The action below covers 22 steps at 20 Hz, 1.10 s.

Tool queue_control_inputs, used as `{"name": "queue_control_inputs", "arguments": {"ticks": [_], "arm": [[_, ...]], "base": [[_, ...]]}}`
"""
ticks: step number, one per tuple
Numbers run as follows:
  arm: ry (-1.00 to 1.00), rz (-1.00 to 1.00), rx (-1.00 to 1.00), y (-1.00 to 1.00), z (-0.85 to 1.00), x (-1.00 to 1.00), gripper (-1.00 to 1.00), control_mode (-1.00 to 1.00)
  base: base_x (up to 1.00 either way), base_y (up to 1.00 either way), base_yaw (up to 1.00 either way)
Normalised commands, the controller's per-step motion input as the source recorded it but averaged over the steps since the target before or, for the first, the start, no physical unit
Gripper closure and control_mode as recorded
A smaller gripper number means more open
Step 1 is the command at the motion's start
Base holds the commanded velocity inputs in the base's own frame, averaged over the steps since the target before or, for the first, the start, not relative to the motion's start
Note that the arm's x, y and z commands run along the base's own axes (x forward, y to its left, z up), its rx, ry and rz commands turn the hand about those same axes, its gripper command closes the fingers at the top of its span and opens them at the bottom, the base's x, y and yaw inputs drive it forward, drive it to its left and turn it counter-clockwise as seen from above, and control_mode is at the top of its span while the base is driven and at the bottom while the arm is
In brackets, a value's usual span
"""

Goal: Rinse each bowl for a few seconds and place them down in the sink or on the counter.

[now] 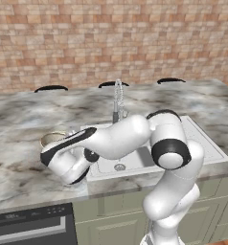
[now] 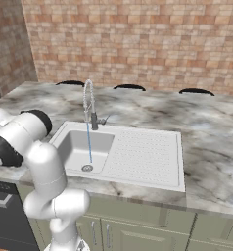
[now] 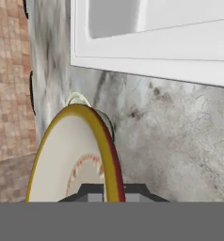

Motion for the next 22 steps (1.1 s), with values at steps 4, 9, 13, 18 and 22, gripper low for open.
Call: {"name": "queue_control_inputs", "arguments": {"ticks": [4,9,13,18,22], "arm": [[0.05,-0.11,-0.05,0.0,0.43,0.0,1.0,-1.0],[0.1,-0.14,-0.13,-0.01,0.39,0.0,1.0,-1.0],[0.18,-0.09,-0.11,-0.07,0.35,0.0,1.0,-1.0],[0.15,-0.1,-0.17,0.0,0.28,0.0,1.0,-1.0],[0.03,-0.1,-0.2,0.0,0.25,-0.01,1.0,-1.0]], "base": [[0.0,0.0,0.0],[0.0,0.0,0.0],[0.0,0.0,0.0],[0.0,0.0,0.0],[0.0,0.0,0.0]]}}
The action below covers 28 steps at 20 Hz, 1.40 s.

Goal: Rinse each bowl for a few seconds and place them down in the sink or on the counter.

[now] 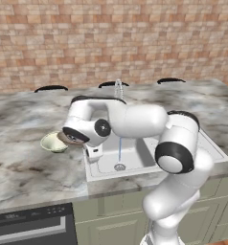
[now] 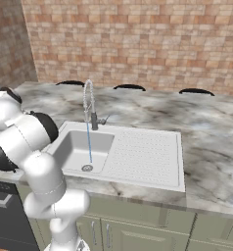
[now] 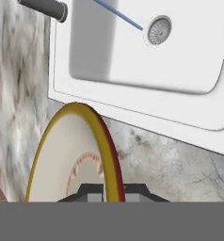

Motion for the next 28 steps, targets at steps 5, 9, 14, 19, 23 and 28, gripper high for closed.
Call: {"name": "queue_control_inputs", "arguments": {"ticks": [5,9,14,19,23,28], "arm": [[0.01,-0.12,-0.19,-0.01,0.19,-0.06,1.0,-1.0],[0.03,-0.11,-0.17,0.0,0.1,-0.04,1.0,-1.0],[0.03,-0.12,-0.16,0.0,0.12,-0.05,1.0,-1.0],[0.05,-0.11,-0.11,-0.07,0.12,0.0,1.0,-1.0],[0.09,-0.07,-0.02,-0.12,0.06,0.0,1.0,-1.0],[0.11,-0.07,0.0,-0.23,0.09,0.0,1.0,-1.0]], "base": [[0.0,0.0,0.0],[0.0,0.0,0.0],[0.0,0.0,0.0],[0.0,0.0,0.0],[0.0,0.0,0.0],[0.0,0.0,0.0]]}}
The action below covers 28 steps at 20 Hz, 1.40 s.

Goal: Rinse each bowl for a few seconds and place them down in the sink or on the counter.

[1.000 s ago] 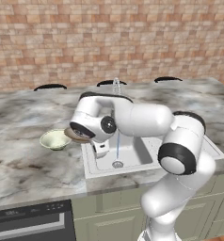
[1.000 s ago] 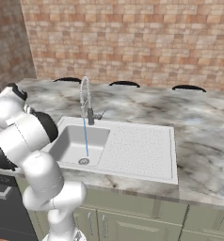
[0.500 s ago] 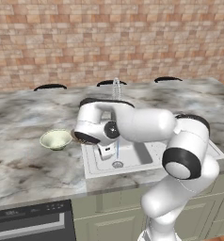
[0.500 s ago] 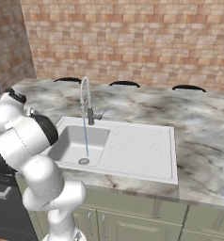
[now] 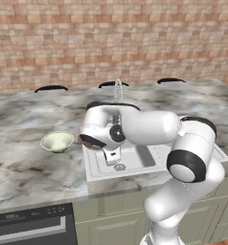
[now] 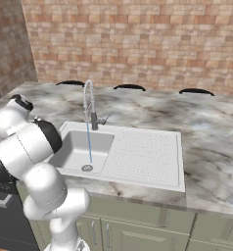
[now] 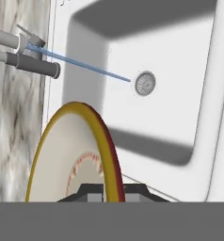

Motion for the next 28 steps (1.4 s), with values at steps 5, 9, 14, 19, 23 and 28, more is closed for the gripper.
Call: {"name": "queue_control_inputs", "arguments": {"ticks": [5,9,14,19,23,28], "arm": [[0.08,-0.08,-0.01,-0.25,0.15,-0.02,1.0,-1.0],[0.06,-0.08,-0.03,-0.24,0.19,-0.05,1.0,-1.0],[0.07,-0.08,-0.03,-0.24,0.17,-0.01,1.0,-1.0],[0.07,-0.07,-0.04,-0.23,0.16,0.0,1.0,-1.0],[0.06,-0.07,-0.06,-0.18,0.12,0.01,1.0,-1.0],[0.06,-0.06,-0.08,-0.09,0.12,0.06,1.0,-1.0]], "base": [[0.0,0.0,0.0],[0.0,0.0,0.0],[0.0,0.0,0.0],[0.0,0.0,0.0],[0.0,0.0,0.0],[0.0,0.0,0.0]]}}
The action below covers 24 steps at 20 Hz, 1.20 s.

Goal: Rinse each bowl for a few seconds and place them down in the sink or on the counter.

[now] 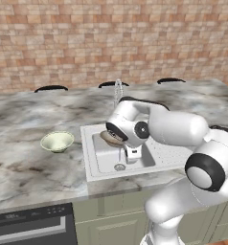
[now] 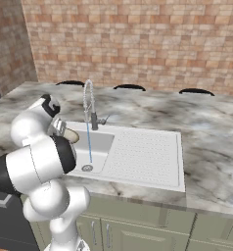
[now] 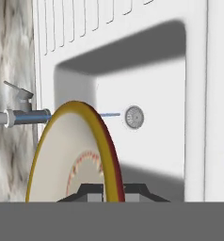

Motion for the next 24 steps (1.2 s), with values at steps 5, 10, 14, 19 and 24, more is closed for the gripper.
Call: {"name": "queue_control_inputs", "arguments": {"ticks": [5,10,14,19,24], "arm": [[0.05,-0.05,-0.1,-0.05,0.12,0.14,1.0,-1.0],[0.06,-0.03,-0.1,-0.1,0.08,0.23,1.0,-1.0],[0.06,-0.03,-0.08,-0.1,0.04,0.23,1.0,-1.0],[0.06,-0.02,-0.07,-0.08,0.01,0.22,1.0,-1.0],[0.05,-0.01,-0.06,-0.08,0.0,0.17,1.0,-1.0]], "base": [[0.0,0.0,0.0],[0.0,0.0,0.0],[0.0,0.0,0.0],[0.0,0.0,0.0],[0.0,0.0,0.0]]}}
